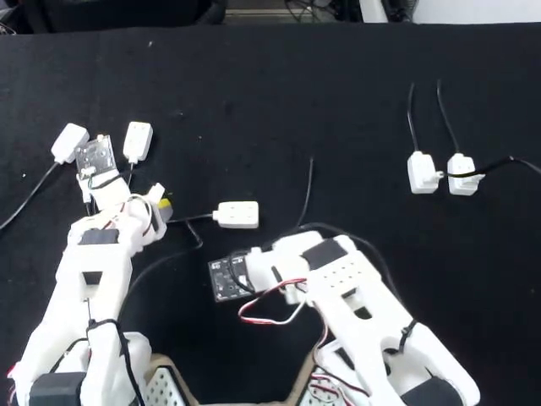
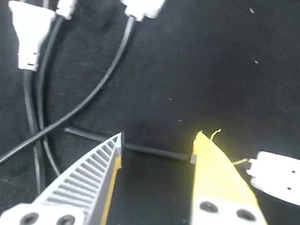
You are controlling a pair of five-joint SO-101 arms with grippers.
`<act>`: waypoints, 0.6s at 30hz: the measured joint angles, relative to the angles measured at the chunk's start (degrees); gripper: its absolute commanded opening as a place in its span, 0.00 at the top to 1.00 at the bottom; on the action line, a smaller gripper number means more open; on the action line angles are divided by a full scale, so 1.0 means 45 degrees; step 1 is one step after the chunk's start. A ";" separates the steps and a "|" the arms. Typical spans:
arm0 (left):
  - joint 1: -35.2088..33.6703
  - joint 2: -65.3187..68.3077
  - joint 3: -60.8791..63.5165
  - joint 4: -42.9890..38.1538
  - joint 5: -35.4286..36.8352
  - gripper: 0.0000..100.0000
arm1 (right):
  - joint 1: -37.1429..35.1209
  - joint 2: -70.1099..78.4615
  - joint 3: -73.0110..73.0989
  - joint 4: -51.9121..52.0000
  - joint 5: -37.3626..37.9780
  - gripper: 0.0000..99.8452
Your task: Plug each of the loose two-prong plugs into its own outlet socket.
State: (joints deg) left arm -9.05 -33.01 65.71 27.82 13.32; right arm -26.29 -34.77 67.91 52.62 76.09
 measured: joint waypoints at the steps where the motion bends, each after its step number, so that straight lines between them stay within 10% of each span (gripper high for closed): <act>1: -0.0117 0.0000 0.0000 0.0000 0.0000 0.75 | 0.0000 0.0000 0.0000 0.0039 0.0020 0.73; 18: -0.0176 0.0000 0.0000 0.0000 0.0000 0.75 | -0.0234 0.1035 -0.0332 -0.0762 0.3868 0.79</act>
State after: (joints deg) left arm -9.85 -33.01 65.71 27.82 13.32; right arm -27.34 -30.11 66.42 49.19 93.49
